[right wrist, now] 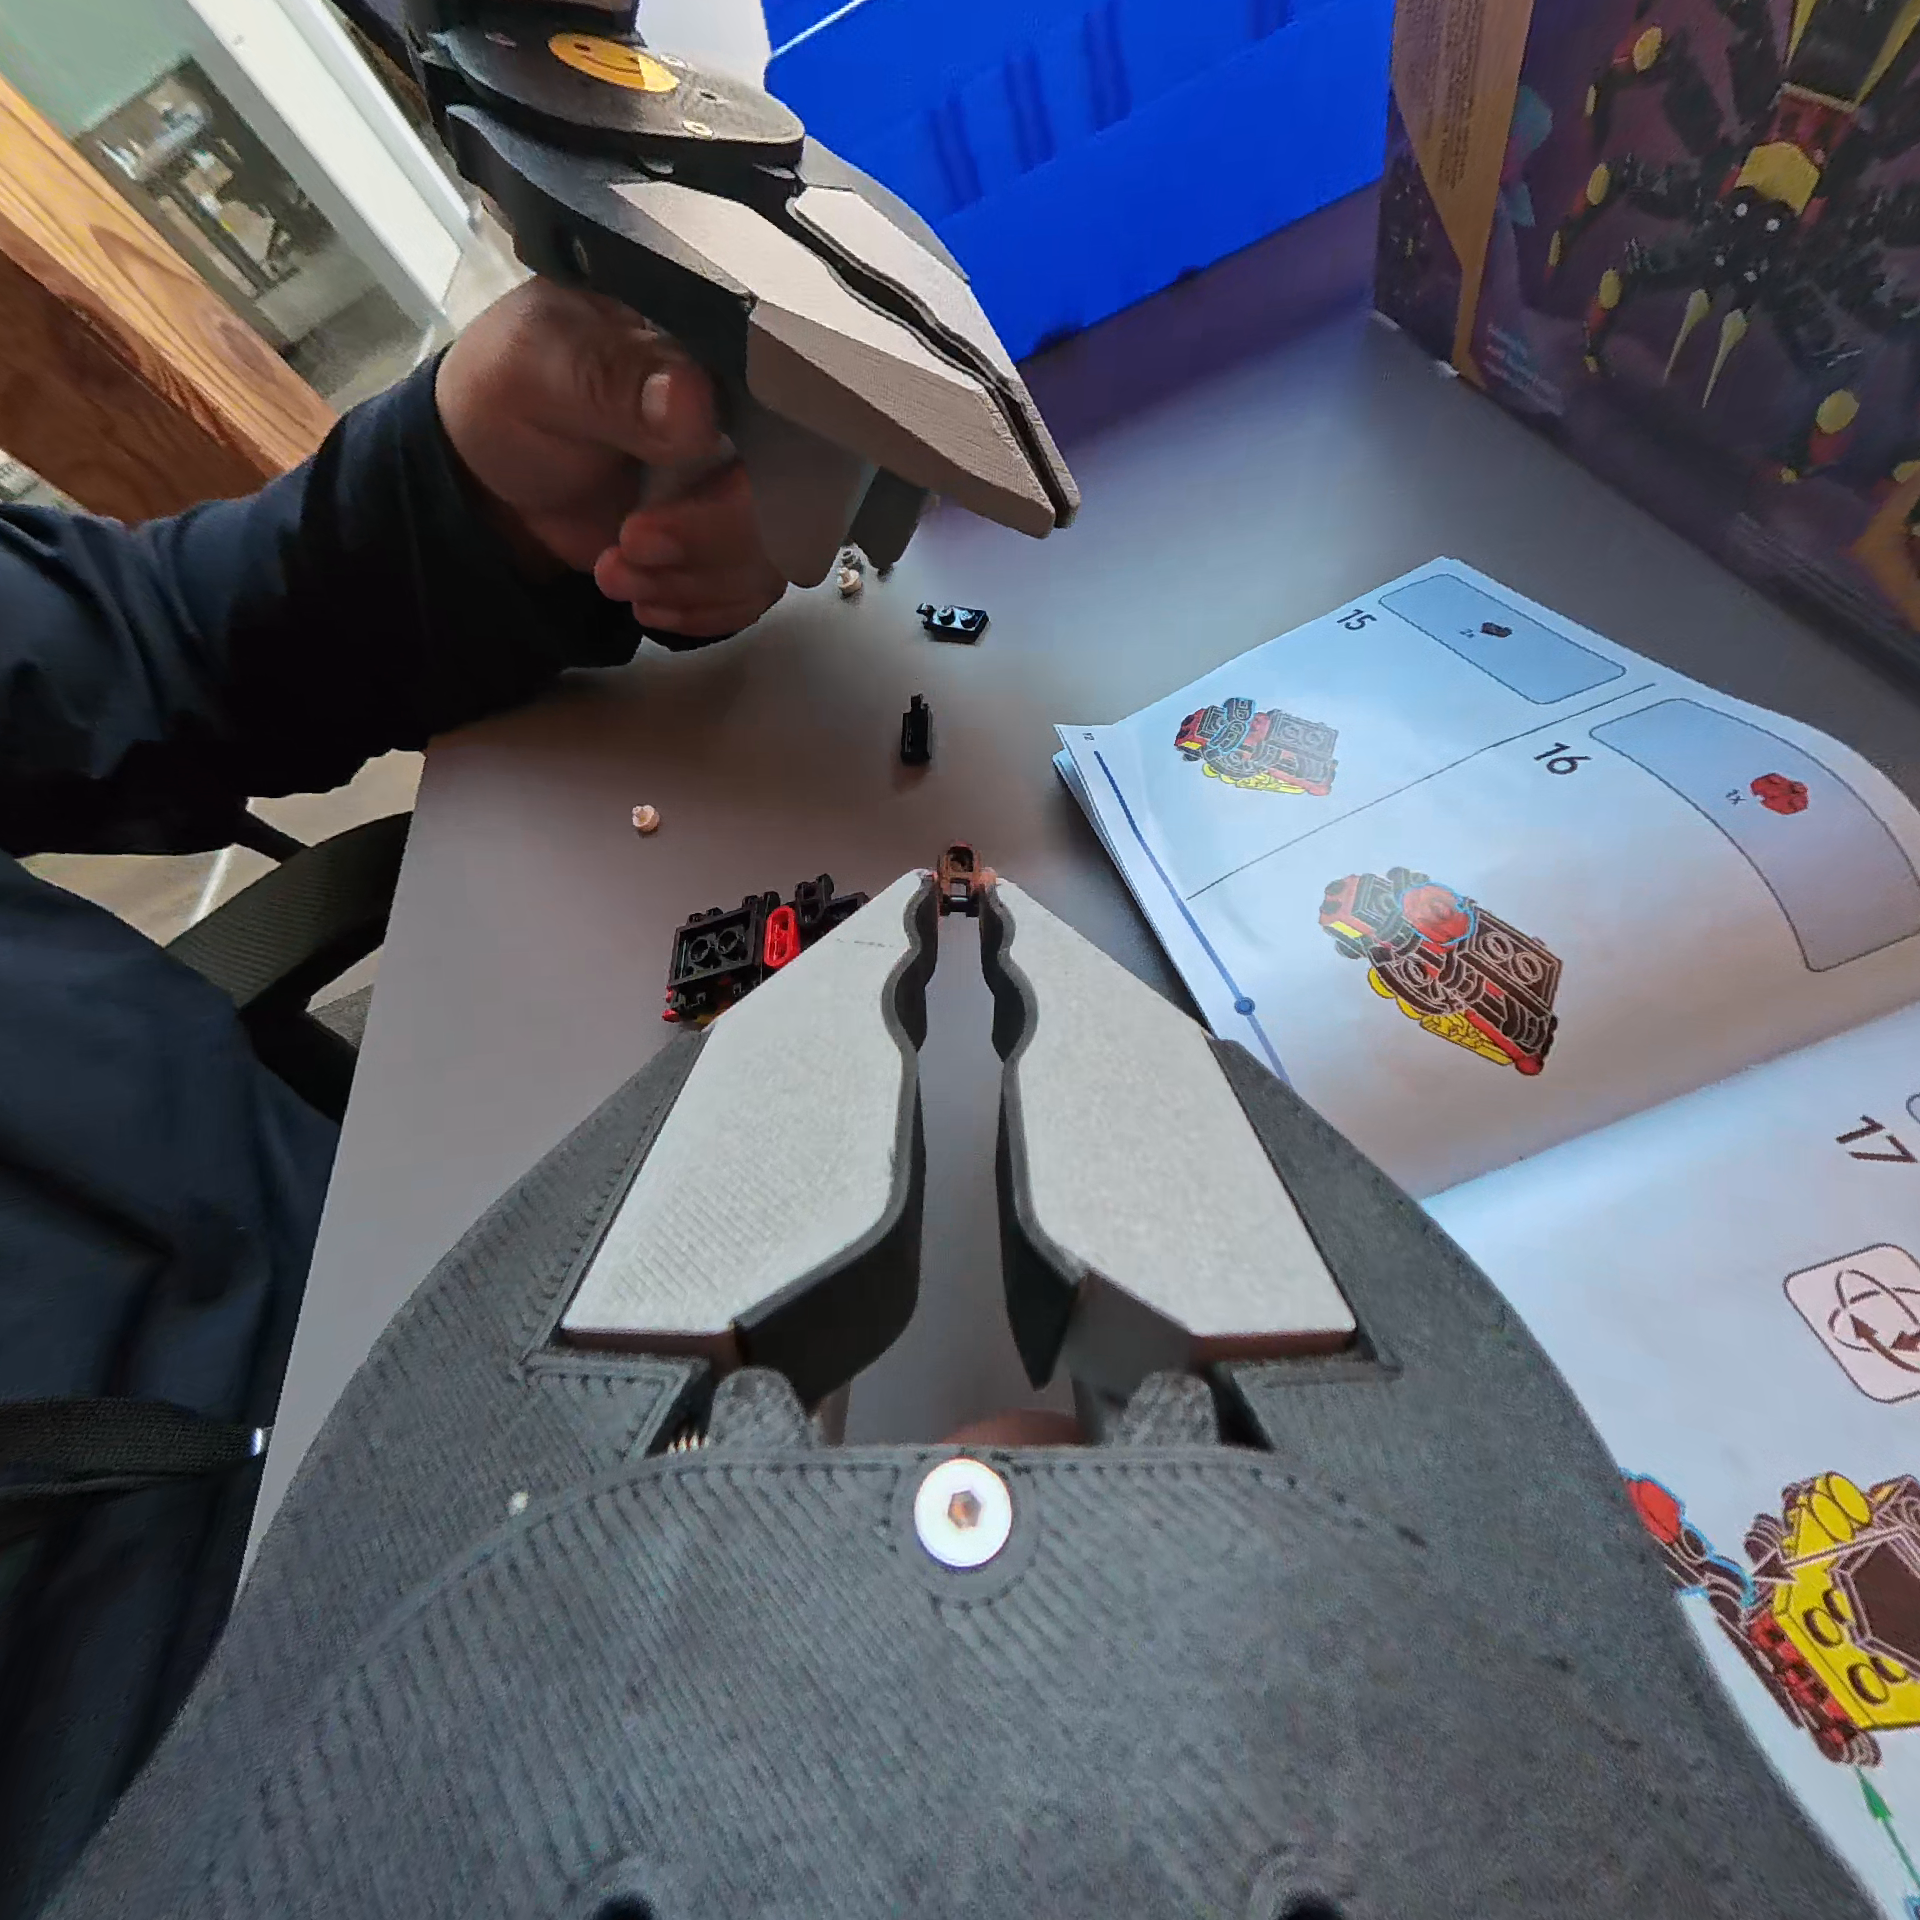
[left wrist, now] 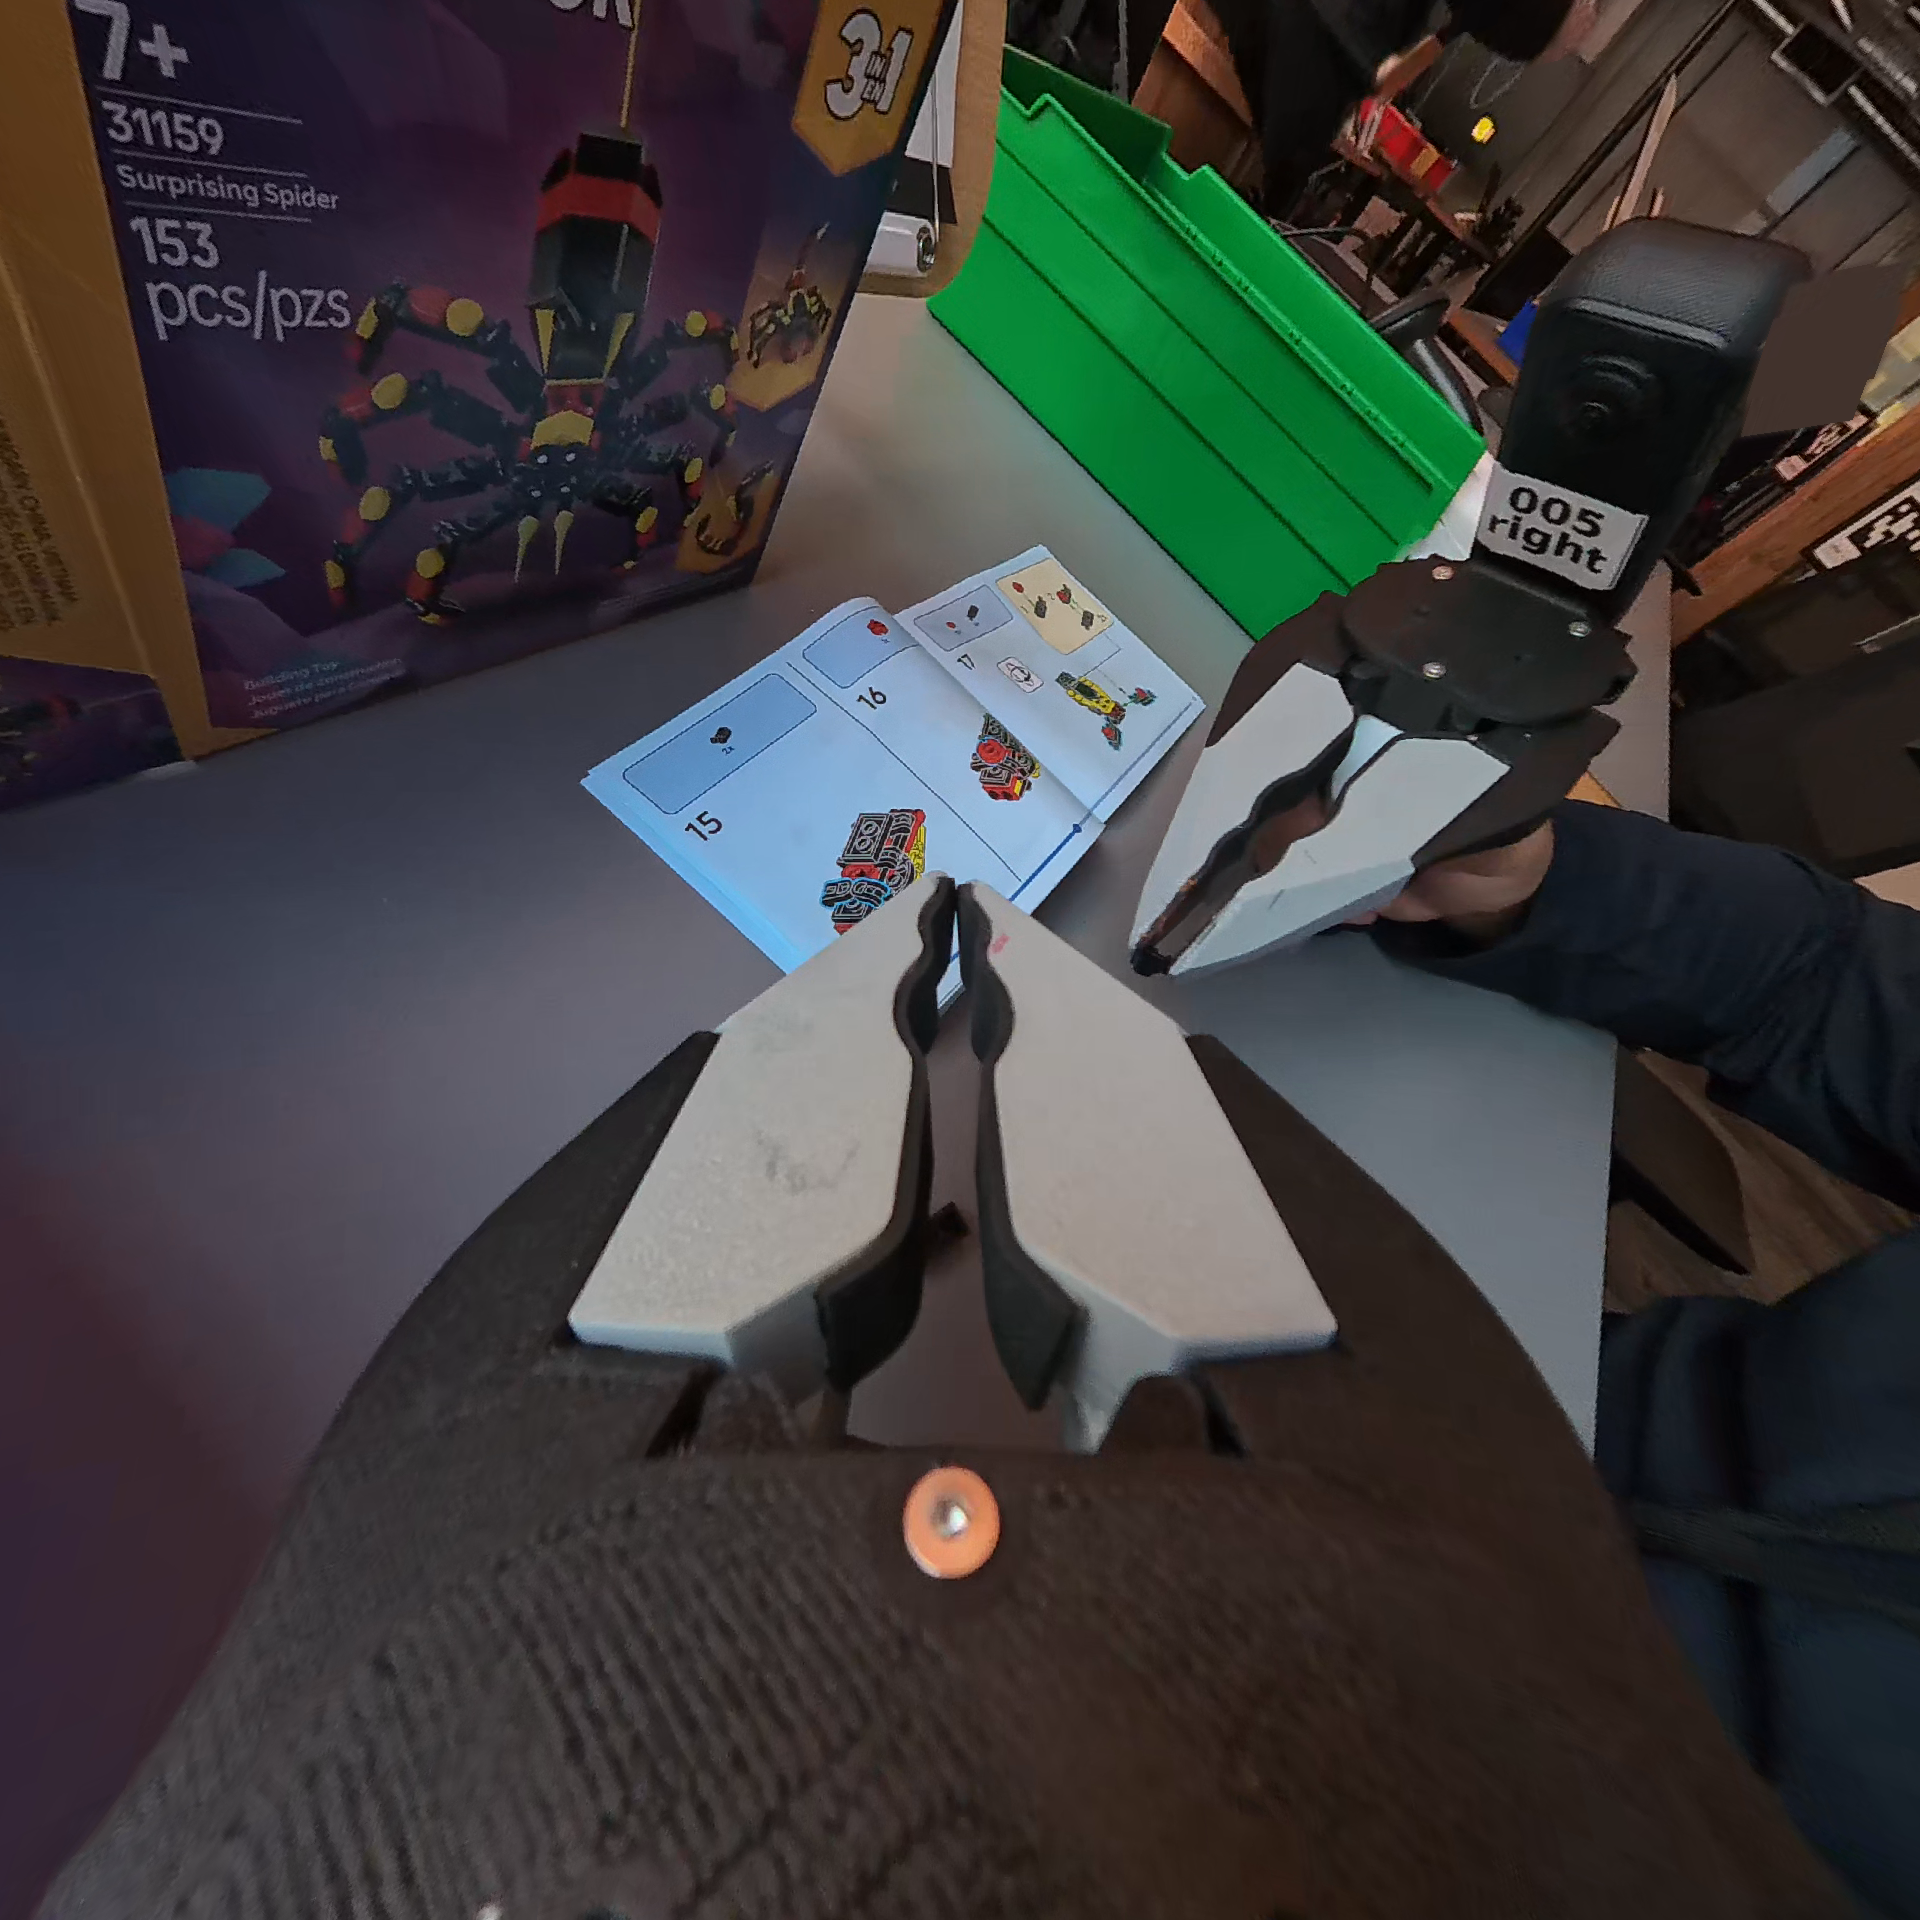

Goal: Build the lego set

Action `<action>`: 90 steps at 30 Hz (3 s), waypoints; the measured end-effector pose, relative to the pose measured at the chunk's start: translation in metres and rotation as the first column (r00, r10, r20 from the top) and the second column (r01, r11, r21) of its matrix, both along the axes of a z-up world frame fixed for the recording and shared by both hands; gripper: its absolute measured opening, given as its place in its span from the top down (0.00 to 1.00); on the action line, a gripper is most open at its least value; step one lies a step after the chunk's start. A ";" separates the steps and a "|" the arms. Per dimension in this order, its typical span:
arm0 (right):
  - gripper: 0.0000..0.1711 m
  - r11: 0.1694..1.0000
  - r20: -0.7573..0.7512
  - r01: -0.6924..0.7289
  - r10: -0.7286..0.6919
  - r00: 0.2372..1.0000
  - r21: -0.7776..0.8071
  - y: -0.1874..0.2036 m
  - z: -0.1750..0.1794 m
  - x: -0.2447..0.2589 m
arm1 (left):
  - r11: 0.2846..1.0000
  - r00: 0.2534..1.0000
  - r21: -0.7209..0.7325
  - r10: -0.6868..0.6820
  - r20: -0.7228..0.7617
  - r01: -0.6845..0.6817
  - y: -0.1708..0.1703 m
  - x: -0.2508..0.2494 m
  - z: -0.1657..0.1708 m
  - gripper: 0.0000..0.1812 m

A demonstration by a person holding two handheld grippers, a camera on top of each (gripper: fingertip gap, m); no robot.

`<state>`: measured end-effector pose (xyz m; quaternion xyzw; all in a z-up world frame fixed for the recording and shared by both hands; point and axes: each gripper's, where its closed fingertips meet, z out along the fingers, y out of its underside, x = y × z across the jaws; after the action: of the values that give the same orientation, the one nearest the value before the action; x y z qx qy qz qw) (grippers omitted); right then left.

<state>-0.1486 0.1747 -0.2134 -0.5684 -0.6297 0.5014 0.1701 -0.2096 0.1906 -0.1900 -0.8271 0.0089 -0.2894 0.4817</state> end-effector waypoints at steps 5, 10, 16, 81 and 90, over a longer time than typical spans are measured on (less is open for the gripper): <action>0.98 1.000 0.014 0.008 -0.007 1.000 -0.012 0.002 -0.002 -0.001 | 1.000 1.000 0.012 -0.013 0.005 0.013 -0.001 0.001 0.003 1.00; 0.98 0.998 0.044 0.031 -0.029 0.999 -0.049 0.006 -0.005 -0.002 | 0.999 1.000 0.033 -0.023 -0.015 0.024 -0.003 0.002 0.006 1.00; 0.97 0.999 0.042 0.033 -0.032 0.999 -0.020 0.006 -0.006 -0.002 | 0.981 0.973 0.098 -0.151 -0.176 0.170 -0.013 0.018 0.006 1.00; 0.97 0.891 0.111 -0.326 0.307 0.945 0.317 -0.036 -0.016 0.019 | 0.867 0.783 -0.041 -0.468 -0.409 0.497 -0.050 0.072 -0.033 0.97; 0.97 0.877 0.130 -0.339 0.314 0.941 0.339 -0.036 -0.019 0.018 | 0.870 0.784 -0.058 -0.468 -0.407 0.489 -0.049 0.073 -0.037 0.98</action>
<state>-0.1306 0.1383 -0.2323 -0.4311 -0.8024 0.3800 0.1609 -0.1366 0.1413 -0.2273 -0.8270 0.3259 -0.2226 0.4003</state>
